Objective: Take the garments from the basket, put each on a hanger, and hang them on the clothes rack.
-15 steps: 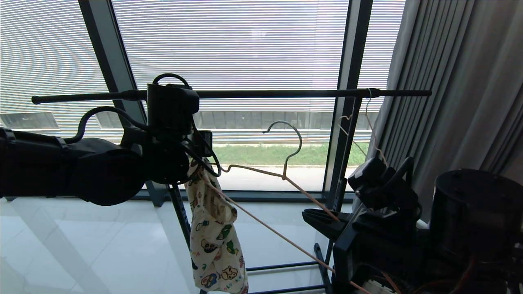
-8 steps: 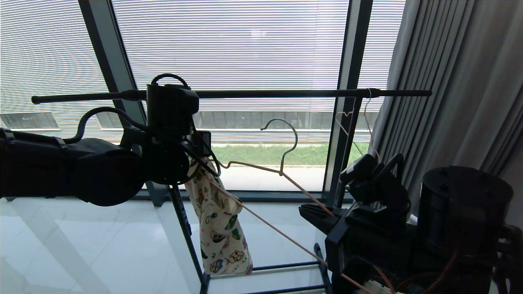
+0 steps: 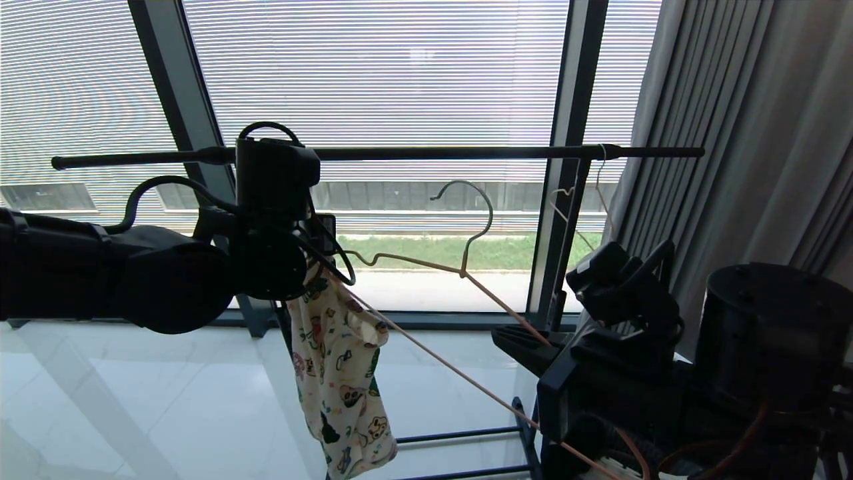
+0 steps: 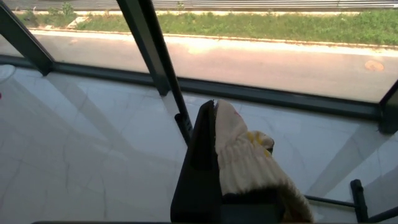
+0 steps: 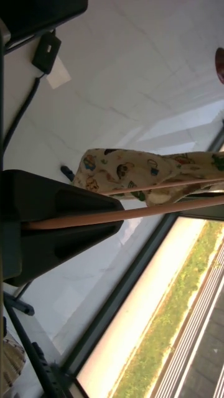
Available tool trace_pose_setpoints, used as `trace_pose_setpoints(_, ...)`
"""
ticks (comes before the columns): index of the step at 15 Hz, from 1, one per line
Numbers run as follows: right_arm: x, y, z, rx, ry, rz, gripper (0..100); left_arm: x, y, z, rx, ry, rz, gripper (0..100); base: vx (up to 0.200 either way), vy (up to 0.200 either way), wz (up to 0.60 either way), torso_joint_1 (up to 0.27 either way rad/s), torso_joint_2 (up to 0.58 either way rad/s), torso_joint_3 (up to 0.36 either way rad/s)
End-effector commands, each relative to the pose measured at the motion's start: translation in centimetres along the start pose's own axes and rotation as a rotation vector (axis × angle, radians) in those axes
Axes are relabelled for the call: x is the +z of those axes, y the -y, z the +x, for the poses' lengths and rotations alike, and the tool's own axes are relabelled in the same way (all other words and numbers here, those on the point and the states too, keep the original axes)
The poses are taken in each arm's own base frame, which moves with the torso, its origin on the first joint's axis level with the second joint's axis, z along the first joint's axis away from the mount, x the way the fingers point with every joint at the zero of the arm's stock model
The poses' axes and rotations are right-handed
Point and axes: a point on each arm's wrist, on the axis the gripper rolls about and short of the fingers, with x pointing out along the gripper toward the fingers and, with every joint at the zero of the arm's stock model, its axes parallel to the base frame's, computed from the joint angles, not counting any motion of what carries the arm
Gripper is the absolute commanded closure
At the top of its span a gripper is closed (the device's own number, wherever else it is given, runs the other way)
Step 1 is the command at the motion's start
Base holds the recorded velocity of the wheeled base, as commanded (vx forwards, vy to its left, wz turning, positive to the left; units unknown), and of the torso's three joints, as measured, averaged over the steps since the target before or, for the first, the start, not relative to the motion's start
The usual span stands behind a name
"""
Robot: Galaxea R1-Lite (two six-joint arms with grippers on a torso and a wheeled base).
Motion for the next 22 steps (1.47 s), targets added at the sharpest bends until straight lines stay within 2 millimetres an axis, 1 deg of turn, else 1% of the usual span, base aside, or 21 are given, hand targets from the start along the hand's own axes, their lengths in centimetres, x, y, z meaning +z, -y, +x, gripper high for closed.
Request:
trace_pose_setpoints(1,0.2,0.0,-0.3,0.002,0.008,0.0,100,0.1,-0.4,0.2,0.012,0.0,-0.005,100,0.0,0.0,0.0,0.0,0.0,0.0)
trace_pose_setpoints(3,0.3,0.0,-0.4,0.001,0.012,0.0,100,0.1,-0.3,0.1,0.012,0.001,-0.004,100,0.0,0.0,0.0,0.0,0.0,0.0)
trace_pose_setpoints(5,0.1,0.0,-0.2,0.002,0.002,-0.002,100,0.2,0.5,-0.7,-0.017,0.012,0.001,100,0.0,0.0,0.0,0.0,0.0,0.0)
trace_pose_setpoints(7,-0.3,-0.1,0.5,-0.001,-0.016,-0.003,100,0.2,1.2,-1.3,-0.031,0.017,0.008,100,0.0,0.0,0.0,0.0,0.0,0.0)
trace_pose_setpoints(8,-0.5,0.0,0.6,-0.005,-0.025,-0.004,100,0.2,1.2,-1.3,-0.022,0.018,0.009,100,0.0,0.0,0.0,0.0,0.0,0.0)
trace_pose_setpoints(11,-0.8,0.9,1.7,-0.066,-0.035,0.002,100,0.3,1.3,-1.9,-0.015,0.026,0.009,100,0.0,0.0,0.0,0.0,0.0,0.0)
trace_pose_setpoints(13,-0.3,1.0,2.6,-0.07,-0.019,0.005,100,0.3,2.0,-3.3,-0.06,0.036,0.018,100,0.0,0.0,0.0,0.0,0.0,0.0)
trace_pose_setpoints(15,0.0,0.8,3.5,-0.066,-0.01,0.005,100,-0.1,3.1,-4.9,-0.123,0.043,0.036,100,0.0,0.0,0.0,0.0,0.0,0.0)
trace_pose_setpoints(17,0.3,0.3,4.0,-0.052,-0.002,0.003,100,-0.3,3.8,-5.8,-0.199,0.046,0.047,100,0.0,0.0,0.0,0.0,0.0,0.0)
trace_pose_setpoints(19,0.3,0.0,3.8,-0.04,-0.002,0.001,100,0.0,3.6,-5.9,-0.251,0.052,0.052,100,0.0,0.0,0.0,0.0,0.0,0.0)
trace_pose_setpoints(21,0.3,0.0,2.9,-0.04,-0.002,0.001,100,0.3,1.7,-4.2,-0.18,0.044,0.068,100,0.0,0.0,0.0,0.0,0.0,0.0)
trace_pose_setpoints(22,0.3,0.1,2.5,-0.039,-0.006,0.001,100,0.4,1.1,-3.8,-0.16,0.043,0.059,100,0.0,0.0,0.0,0.0,0.0,0.0)
